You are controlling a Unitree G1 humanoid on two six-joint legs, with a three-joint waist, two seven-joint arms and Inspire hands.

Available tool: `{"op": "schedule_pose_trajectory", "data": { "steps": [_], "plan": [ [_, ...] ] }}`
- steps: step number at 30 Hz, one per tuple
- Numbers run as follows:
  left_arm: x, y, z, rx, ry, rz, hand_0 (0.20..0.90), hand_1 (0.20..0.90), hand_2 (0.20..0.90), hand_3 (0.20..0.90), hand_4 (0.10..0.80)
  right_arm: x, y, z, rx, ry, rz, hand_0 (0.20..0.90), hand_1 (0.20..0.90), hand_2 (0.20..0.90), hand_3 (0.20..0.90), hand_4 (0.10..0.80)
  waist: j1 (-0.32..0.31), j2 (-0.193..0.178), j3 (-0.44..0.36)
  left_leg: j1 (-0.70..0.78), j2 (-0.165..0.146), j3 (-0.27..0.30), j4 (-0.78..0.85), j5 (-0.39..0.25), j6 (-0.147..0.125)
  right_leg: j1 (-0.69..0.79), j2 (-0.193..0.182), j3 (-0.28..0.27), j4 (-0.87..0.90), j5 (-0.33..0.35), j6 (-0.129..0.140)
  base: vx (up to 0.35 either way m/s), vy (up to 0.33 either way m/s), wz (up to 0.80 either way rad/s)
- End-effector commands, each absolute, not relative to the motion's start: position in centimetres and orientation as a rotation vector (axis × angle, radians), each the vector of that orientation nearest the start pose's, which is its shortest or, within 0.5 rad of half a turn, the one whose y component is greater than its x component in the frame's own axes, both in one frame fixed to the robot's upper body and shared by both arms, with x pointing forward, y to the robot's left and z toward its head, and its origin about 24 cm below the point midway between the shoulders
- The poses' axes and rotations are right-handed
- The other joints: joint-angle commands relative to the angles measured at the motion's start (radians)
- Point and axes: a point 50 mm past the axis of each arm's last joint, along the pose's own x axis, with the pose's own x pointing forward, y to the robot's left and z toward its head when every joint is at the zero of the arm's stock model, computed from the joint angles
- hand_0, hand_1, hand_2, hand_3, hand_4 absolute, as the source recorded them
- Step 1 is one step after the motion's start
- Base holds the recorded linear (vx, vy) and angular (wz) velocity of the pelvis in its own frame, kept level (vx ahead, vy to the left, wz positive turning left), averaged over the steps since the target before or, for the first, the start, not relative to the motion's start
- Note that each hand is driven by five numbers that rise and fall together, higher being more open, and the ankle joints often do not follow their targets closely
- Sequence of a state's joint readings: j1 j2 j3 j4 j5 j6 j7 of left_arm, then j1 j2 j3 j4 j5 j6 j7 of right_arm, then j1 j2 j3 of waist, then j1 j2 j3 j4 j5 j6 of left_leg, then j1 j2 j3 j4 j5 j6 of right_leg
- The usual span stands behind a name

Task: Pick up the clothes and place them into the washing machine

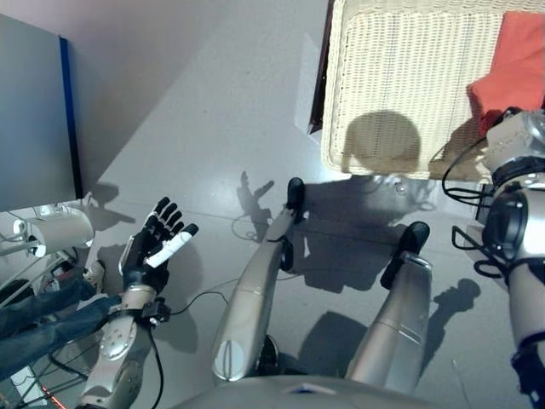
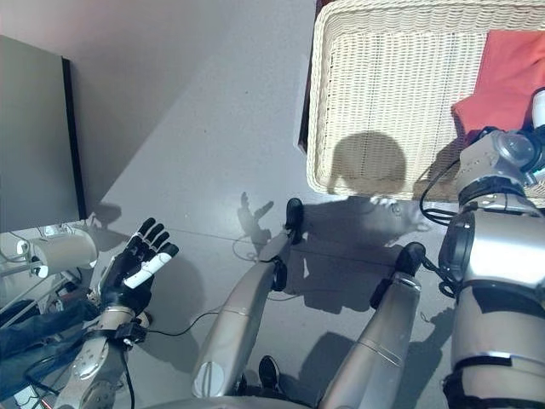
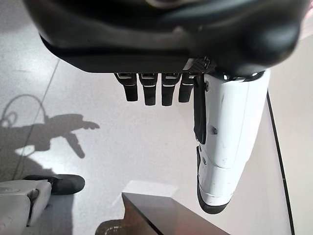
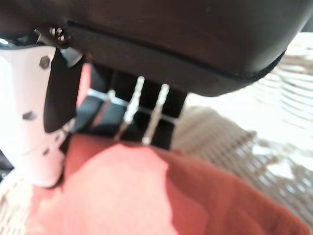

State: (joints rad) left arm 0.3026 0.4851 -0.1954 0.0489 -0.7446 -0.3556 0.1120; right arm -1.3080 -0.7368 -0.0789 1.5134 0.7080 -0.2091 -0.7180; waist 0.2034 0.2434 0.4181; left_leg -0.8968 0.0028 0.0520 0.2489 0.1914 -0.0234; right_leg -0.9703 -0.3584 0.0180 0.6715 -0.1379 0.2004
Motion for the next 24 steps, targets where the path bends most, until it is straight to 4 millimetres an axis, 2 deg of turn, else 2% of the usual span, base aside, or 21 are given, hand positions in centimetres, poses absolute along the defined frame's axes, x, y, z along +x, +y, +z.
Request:
{"op": "schedule_pose_trajectory", "data": {
  "steps": [1, 4, 5, 7, 10, 13, 17, 24],
  "plan": [
    [17.4, 26.0, 1.7, -0.23, 0.003, 0.259, 0.9, 0.9, 0.9, 0.9, 0.8, 34.5, -37.6, 24.7, 0.57, -0.359, -1.201, 0.2, 0.2, 0.2, 0.2, 0.3, -0.008, 0.019, -0.037, -0.035, 0.051, 0.008, 0.028, -0.058, -0.073, -0.051, 0.015, 0.016, -0.125, 0.144, -0.026, 0.0, 0.0, 0.0],
    [17.5, 25.9, 1.4, -0.253, 0.01, 0.271, 0.9, 0.9, 0.9, 0.9, 0.8, 35.2, -36.3, 23.5, 0.723, -0.413, -1.141, 0.2, 0.2, 0.2, 0.2, 0.3, -0.016, 0.013, -0.041, -0.024, 0.053, 0.01, 0.027, -0.062, -0.072, -0.039, 0.019, 0.016, -0.132, 0.144, -0.025, 0.016, 0.007, -0.07],
    [17.4, 25.5, 0.9, -0.291, 0.032, 0.282, 0.9, 0.9, 0.9, 0.9, 0.8, 35.7, -34.9, 21.9, 0.867, -0.462, -1.08, 0.2, 0.2, 0.2, 0.2, 0.3, -0.027, 0.011, -0.041, -0.013, 0.056, 0.012, 0.03, -0.065, -0.073, -0.026, 0.025, 0.018, -0.13, 0.141, -0.026, 0.032, 0.026, -0.05],
    [17.2, 25.2, 0.3, -0.314, 0.057, 0.282, 0.9, 0.9, 0.9, 0.9, 0.8, 35.6, -34.2, 20.5, 0.975, -0.493, -1.062, 0.2, 0.2, 0.2, 0.2, 0.3, -0.036, 0.005, -0.044, -0.001, 0.055, 0.013, 0.039, -0.074, -0.073, -0.007, 0.025, 0.019, -0.129, 0.134, -0.028, 0.035, 0.03, -0.06],
    [17.2, 24.7, -0.3, -0.349, 0.079, 0.277, 0.9, 0.9, 0.9, 0.9, 0.8, 35.3, -33.5, 18.9, 1.127, -0.565, -1.023, 0.2, 0.2, 0.2, 0.2, 0.3, -0.04, 0.011, -0.052, 0.014, 0.054, 0.015, 0.051, -0.082, -0.073, 0.013, 0.025, 0.018, -0.128, 0.125, -0.026, 0.027, 0.017, -0.14],
    [17.0, 24.4, -0.7, -0.364, 0.09, 0.266, 0.9, 0.9, 0.9, 0.9, 0.8, 34.5, -34.0, 17.7, 1.175, -0.606, -1.037, 0.2, 0.2, 0.2, 0.2, 0.3, -0.043, 0.016, -0.062, 0.026, 0.052, 0.014, 0.06, -0.089, -0.074, 0.03, 0.021, 0.016, -0.125, 0.118, -0.026, 0.023, 0.019, -0.07],
    [17.0, 24.2, -0.8, -0.357, 0.088, 0.246, 0.9, 0.9, 0.9, 0.9, 0.8, 33.3, -35.5, 17.6, 1.215, -0.671, -1.09, 0.2, 0.2, 0.2, 0.2, 0.3, -0.041, 0.027, -0.077, 0.037, 0.046, 0.015, 0.064, -0.096, -0.072, 0.04, 0.015, 0.019, -0.12, 0.112, -0.023, 0.0, 0.0, 0.0],
    [16.8, 24.6, -0.6, -0.329, 0.083, 0.237, 0.9, 0.9, 0.9, 0.9, 0.8, 31.4, -38.9, 21.4, 1.076, -0.759, -1.146, 0.2, 0.2, 0.2, 0.2, 0.3, -0.039, 0.033, -0.107, 0.058, 0.048, 0.019, 0.05, -0.096, -0.071, 0.046, 0.013, 0.025, -0.123, 0.109, -0.02, 0.004, -0.001, 0.0]
  ]
}}
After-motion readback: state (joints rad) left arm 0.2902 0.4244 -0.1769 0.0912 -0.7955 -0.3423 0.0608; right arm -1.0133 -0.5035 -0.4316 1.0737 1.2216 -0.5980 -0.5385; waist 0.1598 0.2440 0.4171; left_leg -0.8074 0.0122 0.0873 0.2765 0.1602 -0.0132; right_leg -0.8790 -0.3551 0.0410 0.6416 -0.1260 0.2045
